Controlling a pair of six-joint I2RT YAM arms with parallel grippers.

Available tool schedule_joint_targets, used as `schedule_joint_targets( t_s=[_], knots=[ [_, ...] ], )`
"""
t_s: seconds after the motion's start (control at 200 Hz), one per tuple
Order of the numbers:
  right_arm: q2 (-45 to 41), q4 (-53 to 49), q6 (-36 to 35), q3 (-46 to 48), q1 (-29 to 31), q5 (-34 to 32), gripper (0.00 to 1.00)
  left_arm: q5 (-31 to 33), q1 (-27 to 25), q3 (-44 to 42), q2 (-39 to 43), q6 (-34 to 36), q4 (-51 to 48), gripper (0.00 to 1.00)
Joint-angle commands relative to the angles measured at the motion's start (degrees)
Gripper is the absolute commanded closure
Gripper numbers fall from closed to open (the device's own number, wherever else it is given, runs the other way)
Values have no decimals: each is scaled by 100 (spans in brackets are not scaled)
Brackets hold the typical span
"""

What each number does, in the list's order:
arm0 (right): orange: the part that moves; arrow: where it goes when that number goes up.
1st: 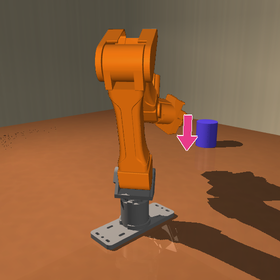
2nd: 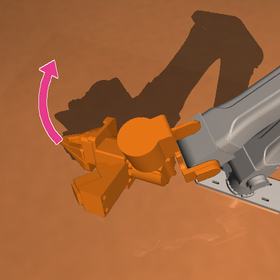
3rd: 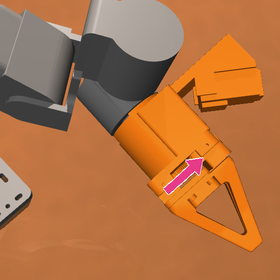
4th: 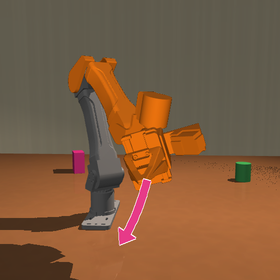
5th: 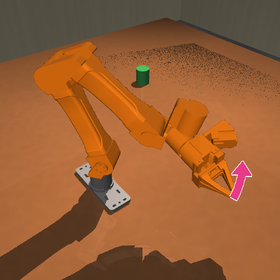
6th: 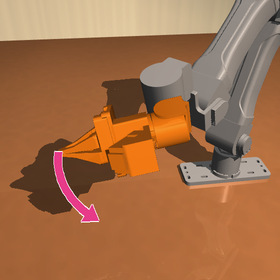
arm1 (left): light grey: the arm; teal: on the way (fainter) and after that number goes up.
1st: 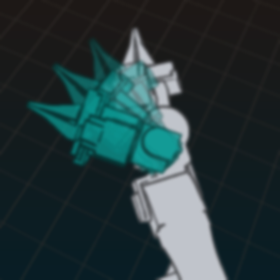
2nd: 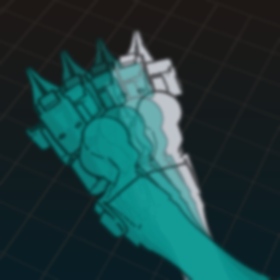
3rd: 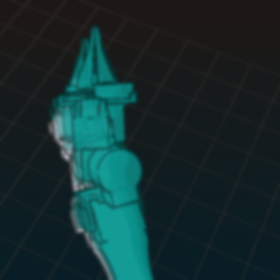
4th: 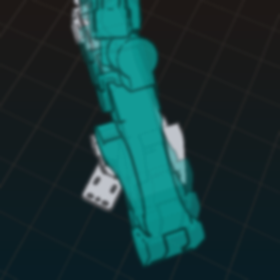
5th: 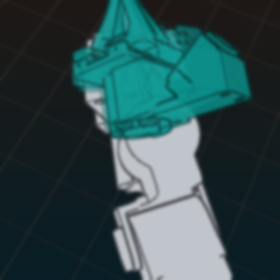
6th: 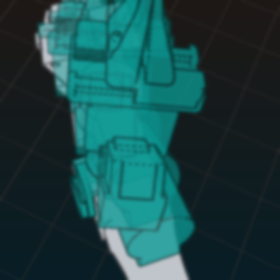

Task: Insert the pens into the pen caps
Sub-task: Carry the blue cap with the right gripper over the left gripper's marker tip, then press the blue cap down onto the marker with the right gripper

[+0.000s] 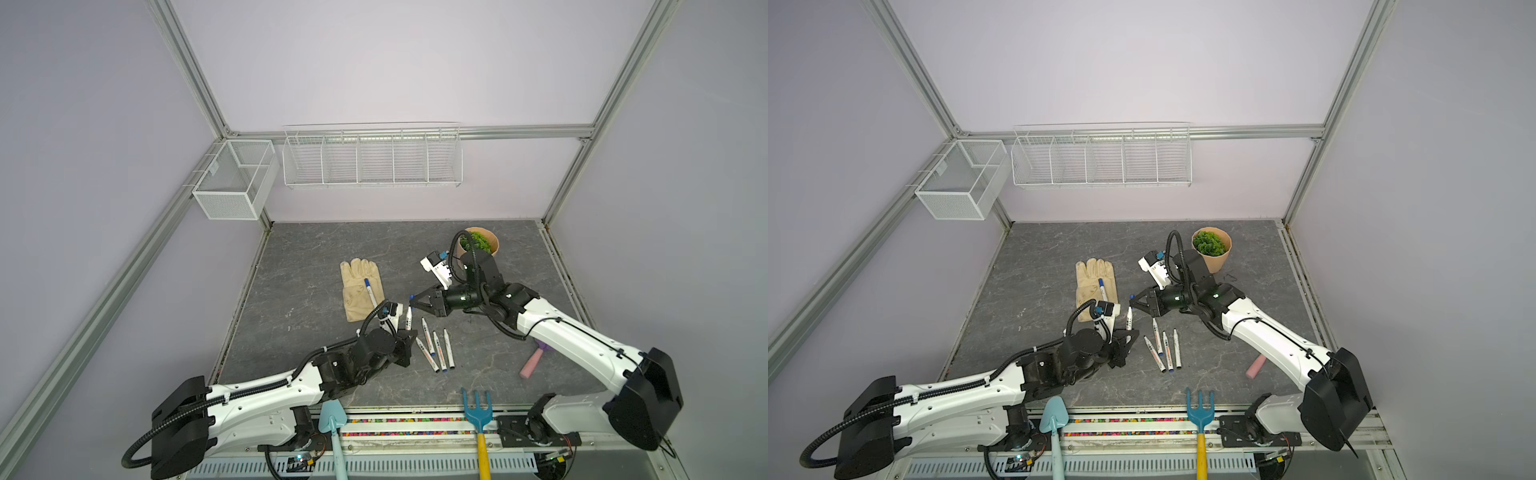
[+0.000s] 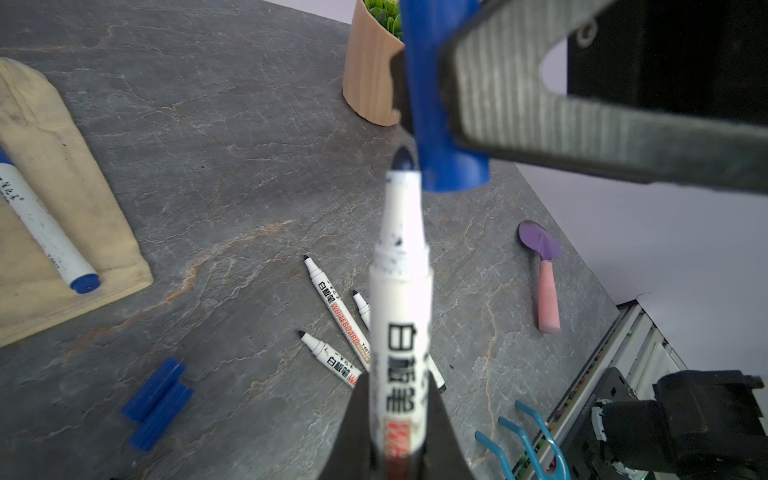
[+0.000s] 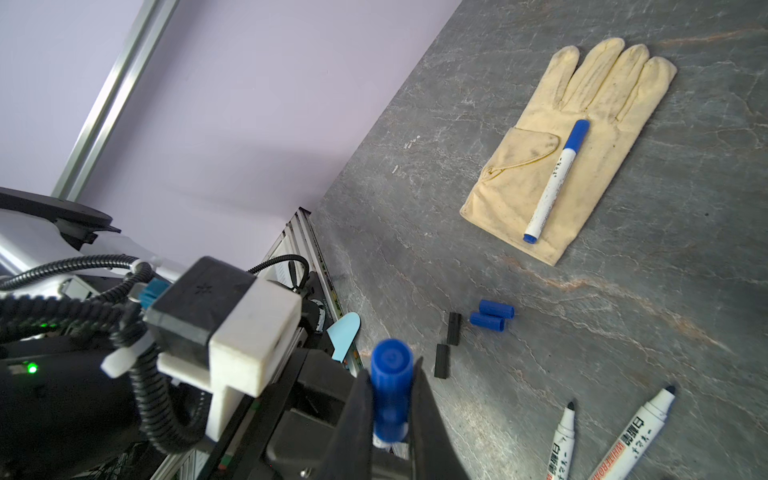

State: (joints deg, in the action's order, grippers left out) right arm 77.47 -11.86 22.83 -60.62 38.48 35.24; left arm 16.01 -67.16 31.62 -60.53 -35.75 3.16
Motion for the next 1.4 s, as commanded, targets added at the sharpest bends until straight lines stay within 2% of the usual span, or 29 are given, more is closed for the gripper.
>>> schedule_joint_targets(
  t_s=[0.0, 0.225, 0.575, 0.975, 1.195, 1.4],
  knots=[
    [1, 330, 160, 57, -15, 193, 90, -81, -39, -18, 95, 94, 212, 100],
    [91, 439, 231, 55, -12, 185, 90, -81, -42, -24, 77, 90, 246, 100],
    [131, 24, -86, -29, -13, -82, 90, 10, -40, -114, 229, 37, 273, 100],
    [-13, 76, -94, 188, 103, 782, 90, 254, -35, -220, 365, 15, 530, 100],
    [130, -119, -224, 97, 153, 1016, 89, 470, -34, -258, 563, 98, 818, 100],
    [185, -179, -224, -8, 192, 1619, 87, 420, 220, -337, 616, 59, 1367, 100]
  ],
)
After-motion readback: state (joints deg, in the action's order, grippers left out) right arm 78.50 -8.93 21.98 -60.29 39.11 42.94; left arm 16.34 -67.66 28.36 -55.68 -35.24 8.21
